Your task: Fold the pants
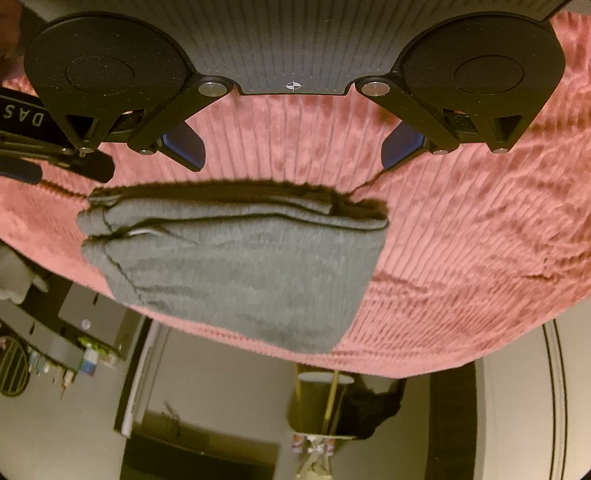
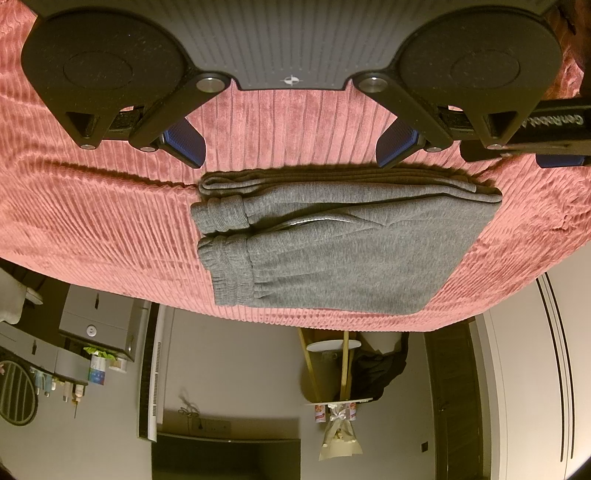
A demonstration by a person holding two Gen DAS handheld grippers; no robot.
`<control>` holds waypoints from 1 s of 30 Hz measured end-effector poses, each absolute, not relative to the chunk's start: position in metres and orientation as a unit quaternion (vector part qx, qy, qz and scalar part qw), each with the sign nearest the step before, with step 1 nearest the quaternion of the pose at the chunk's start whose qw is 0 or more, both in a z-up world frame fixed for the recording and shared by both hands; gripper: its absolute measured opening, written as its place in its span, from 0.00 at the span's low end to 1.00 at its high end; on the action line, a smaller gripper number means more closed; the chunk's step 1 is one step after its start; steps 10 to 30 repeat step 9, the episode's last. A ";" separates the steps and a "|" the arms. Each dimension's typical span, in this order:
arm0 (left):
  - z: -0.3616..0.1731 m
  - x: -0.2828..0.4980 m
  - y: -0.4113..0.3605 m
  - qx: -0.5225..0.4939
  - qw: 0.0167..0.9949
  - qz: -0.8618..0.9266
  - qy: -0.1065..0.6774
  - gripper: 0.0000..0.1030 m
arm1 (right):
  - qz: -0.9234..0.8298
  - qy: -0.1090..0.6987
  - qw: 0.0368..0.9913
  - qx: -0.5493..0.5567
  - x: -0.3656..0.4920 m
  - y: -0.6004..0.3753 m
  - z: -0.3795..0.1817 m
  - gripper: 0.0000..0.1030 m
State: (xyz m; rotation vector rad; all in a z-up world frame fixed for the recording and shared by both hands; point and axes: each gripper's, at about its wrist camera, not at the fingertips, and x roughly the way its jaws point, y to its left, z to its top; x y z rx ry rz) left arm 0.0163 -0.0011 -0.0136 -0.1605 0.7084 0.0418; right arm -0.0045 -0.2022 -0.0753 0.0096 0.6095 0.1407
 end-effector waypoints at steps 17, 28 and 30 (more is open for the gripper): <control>-0.013 0.019 -0.004 -0.067 0.935 0.025 0.349 1.00 | 0.065 0.300 0.952 0.008 -0.005 -0.202 -0.074 0.96; -0.013 0.019 -0.004 -0.067 0.935 0.025 0.349 1.00 | 0.065 0.300 0.952 0.008 -0.005 -0.202 -0.074 0.96; -0.013 0.019 -0.004 -0.067 0.935 0.025 0.349 1.00 | 0.065 0.300 0.952 0.008 -0.005 -0.202 -0.074 0.96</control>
